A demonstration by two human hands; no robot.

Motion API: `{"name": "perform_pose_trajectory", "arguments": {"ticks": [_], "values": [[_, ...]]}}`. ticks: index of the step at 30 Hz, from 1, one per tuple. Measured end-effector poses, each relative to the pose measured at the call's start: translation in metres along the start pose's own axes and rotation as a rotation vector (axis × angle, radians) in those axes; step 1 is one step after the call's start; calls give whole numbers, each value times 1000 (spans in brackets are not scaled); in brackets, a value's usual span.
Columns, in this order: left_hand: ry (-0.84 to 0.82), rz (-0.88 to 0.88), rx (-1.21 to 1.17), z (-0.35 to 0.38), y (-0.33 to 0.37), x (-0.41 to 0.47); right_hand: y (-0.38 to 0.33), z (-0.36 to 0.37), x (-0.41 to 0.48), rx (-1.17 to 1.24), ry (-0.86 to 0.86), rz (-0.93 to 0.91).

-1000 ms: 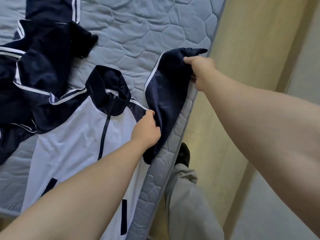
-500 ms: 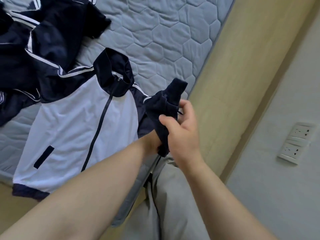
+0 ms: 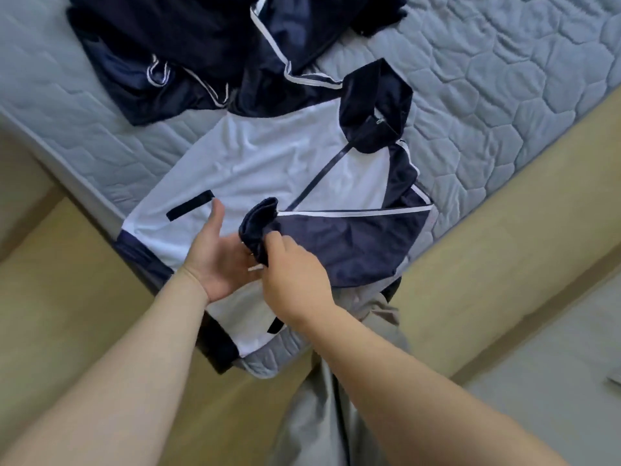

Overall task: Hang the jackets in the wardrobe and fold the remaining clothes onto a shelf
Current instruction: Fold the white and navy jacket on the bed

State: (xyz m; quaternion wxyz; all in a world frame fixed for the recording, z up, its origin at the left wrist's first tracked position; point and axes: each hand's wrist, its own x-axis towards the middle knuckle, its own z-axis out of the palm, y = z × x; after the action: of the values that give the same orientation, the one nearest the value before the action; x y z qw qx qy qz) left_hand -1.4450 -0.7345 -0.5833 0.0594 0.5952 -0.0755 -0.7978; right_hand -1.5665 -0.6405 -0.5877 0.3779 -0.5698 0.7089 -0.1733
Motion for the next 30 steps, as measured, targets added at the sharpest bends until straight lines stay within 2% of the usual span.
{"name": "perform_pose_trajectory", "arguments": {"ticks": [1, 2, 4, 6, 9, 12, 15, 19, 22, 26, 30], "values": [[-32, 15, 68, -19, 5, 0, -9, 18, 2, -83, -65, -58], [29, 49, 132, -39, 7, 0, -18, 35, 4, -144, -129, -127], [216, 80, 324, -78, 9, 2, -32, 64, 4, -186, -254, -260], [397, 87, 316, -111, 7, 12, -39, 85, 4, -186, -368, -337], [670, 164, 286, -148, -2, 23, -32, 99, 3, -254, -493, -315], [856, 171, 390, -174, -25, 38, 1, 95, 7, -332, -543, -161], [920, 110, 273, -176, -48, 49, 45, 73, 17, -332, -475, 60], [1064, 98, 245, -167, -82, 63, 112, 30, 37, -230, -212, 420], [1214, -3, 187, -144, -107, 80, 154, -3, 66, -153, -89, 568], [1172, -66, -44, -86, -128, 105, 186, -41, 111, -244, 1, 510], [1167, -32, -88, -45, -131, 127, 199, -66, 144, -397, -145, 281]]}}
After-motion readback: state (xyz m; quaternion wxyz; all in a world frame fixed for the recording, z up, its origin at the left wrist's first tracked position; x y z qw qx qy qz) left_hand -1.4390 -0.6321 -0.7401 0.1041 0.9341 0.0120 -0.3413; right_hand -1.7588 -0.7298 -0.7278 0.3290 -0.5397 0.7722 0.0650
